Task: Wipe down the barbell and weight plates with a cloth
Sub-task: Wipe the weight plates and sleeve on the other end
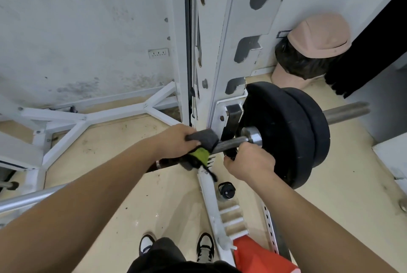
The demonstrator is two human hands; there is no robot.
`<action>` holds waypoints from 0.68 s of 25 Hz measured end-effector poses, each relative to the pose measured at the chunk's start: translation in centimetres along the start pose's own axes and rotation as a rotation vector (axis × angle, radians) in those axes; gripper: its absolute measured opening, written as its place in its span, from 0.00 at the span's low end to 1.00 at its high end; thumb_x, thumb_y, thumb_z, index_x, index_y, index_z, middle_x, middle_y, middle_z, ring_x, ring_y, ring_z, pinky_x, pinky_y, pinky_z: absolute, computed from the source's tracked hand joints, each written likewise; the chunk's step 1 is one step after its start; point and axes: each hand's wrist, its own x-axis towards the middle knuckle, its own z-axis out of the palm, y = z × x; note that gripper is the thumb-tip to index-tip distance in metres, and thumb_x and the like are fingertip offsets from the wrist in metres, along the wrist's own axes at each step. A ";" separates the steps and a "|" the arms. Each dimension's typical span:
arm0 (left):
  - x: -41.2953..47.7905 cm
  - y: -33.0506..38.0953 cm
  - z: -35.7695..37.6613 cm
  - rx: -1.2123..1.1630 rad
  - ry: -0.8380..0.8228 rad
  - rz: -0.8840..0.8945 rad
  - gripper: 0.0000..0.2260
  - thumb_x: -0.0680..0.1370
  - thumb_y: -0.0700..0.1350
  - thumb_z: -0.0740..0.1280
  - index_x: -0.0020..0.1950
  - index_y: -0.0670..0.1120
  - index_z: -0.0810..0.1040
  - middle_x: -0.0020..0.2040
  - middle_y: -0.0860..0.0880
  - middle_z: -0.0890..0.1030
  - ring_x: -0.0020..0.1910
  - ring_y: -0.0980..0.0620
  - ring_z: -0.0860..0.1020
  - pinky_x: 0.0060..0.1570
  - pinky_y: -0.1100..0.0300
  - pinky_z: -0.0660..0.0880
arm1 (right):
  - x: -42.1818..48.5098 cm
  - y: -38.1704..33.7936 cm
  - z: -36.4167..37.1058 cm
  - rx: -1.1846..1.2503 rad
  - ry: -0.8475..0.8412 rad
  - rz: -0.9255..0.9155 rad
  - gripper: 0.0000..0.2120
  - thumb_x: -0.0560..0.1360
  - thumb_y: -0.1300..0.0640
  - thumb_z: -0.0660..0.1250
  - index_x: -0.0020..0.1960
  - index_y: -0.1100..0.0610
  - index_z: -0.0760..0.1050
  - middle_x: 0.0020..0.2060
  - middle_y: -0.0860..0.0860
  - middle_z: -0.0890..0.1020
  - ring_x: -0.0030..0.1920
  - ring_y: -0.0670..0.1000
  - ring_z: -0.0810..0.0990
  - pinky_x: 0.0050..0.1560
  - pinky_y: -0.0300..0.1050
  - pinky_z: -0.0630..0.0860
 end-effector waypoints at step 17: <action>-3.9 -0.5 0.3 0.185 0.014 -0.170 0.04 0.83 0.49 0.63 0.49 0.52 0.74 0.47 0.51 0.79 0.49 0.46 0.78 0.47 0.55 0.70 | 0.1 0.6 0.5 0.024 0.027 -0.057 0.17 0.77 0.39 0.65 0.43 0.53 0.73 0.36 0.47 0.80 0.33 0.50 0.77 0.30 0.40 0.66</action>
